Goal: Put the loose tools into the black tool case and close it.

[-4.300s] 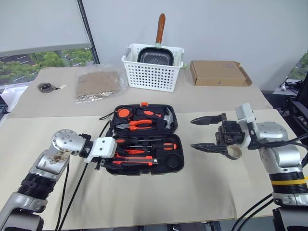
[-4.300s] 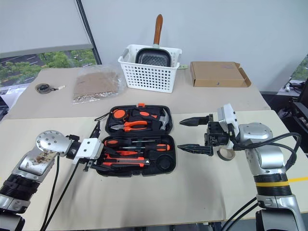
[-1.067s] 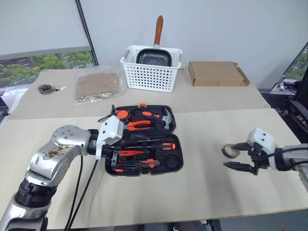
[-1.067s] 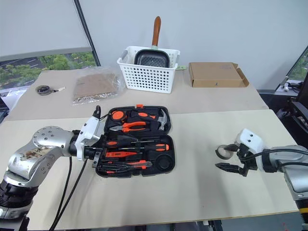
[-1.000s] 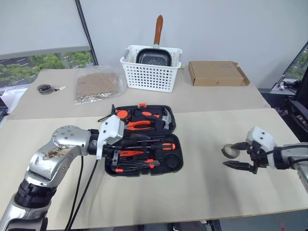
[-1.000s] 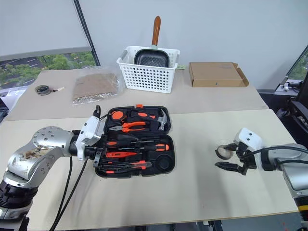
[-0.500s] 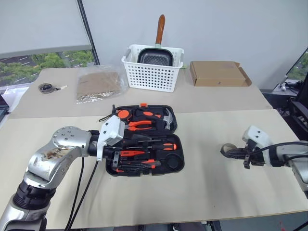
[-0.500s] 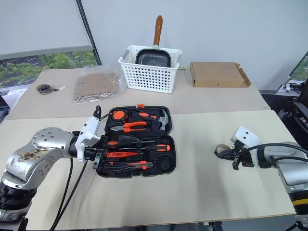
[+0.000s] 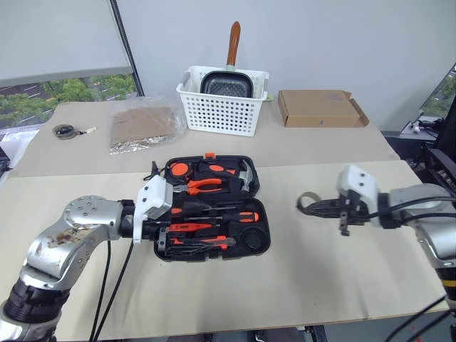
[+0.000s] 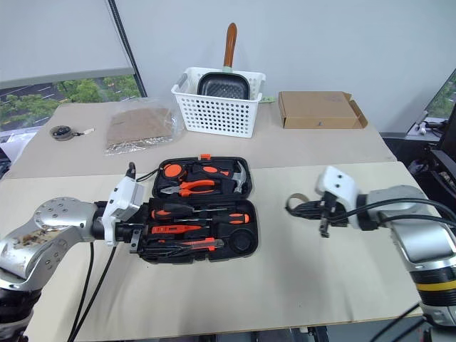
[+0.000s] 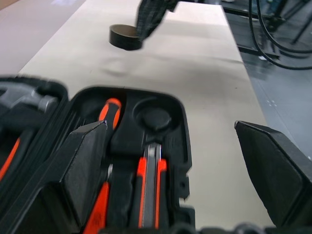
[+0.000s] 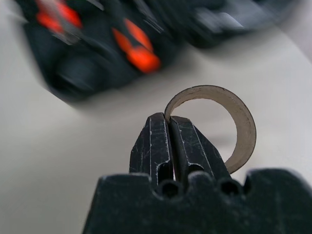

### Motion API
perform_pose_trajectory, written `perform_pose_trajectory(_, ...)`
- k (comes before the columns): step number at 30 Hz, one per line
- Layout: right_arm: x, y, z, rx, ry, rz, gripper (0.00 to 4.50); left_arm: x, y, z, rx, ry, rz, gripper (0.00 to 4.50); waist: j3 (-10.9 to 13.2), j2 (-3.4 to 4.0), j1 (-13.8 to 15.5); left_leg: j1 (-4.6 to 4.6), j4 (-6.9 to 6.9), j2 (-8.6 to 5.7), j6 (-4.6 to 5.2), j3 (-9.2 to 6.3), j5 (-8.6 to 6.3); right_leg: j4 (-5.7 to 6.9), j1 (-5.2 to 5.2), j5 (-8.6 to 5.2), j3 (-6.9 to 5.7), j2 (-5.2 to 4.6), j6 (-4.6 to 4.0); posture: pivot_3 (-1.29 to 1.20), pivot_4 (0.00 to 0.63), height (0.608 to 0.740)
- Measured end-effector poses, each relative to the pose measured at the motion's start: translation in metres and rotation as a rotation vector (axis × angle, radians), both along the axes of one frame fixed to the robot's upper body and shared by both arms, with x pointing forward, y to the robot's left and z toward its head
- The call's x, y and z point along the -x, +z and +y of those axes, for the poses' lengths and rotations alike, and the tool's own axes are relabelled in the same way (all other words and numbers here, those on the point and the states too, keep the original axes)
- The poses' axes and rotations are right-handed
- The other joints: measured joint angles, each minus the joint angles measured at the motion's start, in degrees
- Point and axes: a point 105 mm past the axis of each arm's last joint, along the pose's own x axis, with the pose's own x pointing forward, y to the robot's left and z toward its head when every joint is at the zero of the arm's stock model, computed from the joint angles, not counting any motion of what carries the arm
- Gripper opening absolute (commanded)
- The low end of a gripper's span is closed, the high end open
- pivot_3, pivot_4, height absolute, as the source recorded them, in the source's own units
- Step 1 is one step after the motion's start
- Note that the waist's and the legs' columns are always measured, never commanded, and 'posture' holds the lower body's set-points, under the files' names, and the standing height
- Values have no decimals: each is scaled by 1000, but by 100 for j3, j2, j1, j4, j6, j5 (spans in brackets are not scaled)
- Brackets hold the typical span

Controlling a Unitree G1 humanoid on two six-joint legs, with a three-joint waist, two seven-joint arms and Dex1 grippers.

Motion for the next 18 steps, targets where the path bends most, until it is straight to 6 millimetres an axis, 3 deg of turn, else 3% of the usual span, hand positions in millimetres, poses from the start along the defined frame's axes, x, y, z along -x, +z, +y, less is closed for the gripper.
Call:
perform_pose_trajectory(2,9,-2,19,-5,82,22,57,3,1,2,-3,7,6,4500,2,-4,23,-3,1,-4,3,0,-2,-6,0,0,1,-3,0,0,150,700)
perform_pose_trajectory(6,17,-17,37,20,157,62,57,11,2,1,-1,3,16,4500,3,-10,40,-4,3,-8,9,4,-7,-11,3,0,3,-6,0,0,150,700)
perform_pose_trajectory(9,22,-29,45,47,190,95,57,14,1,0,-5,5,21,4500,4,-10,44,-3,2,-7,6,4,-5,-7,2,0,1,-4,-1,0,150,700)
perform_pose_trajectory(18,22,-34,55,74,230,54,57,17,-4,1,-10,29,39,4500,4,-10,11,9,1,0,-8,1,2,5,3,-1,0,3,-3,0,150,700)
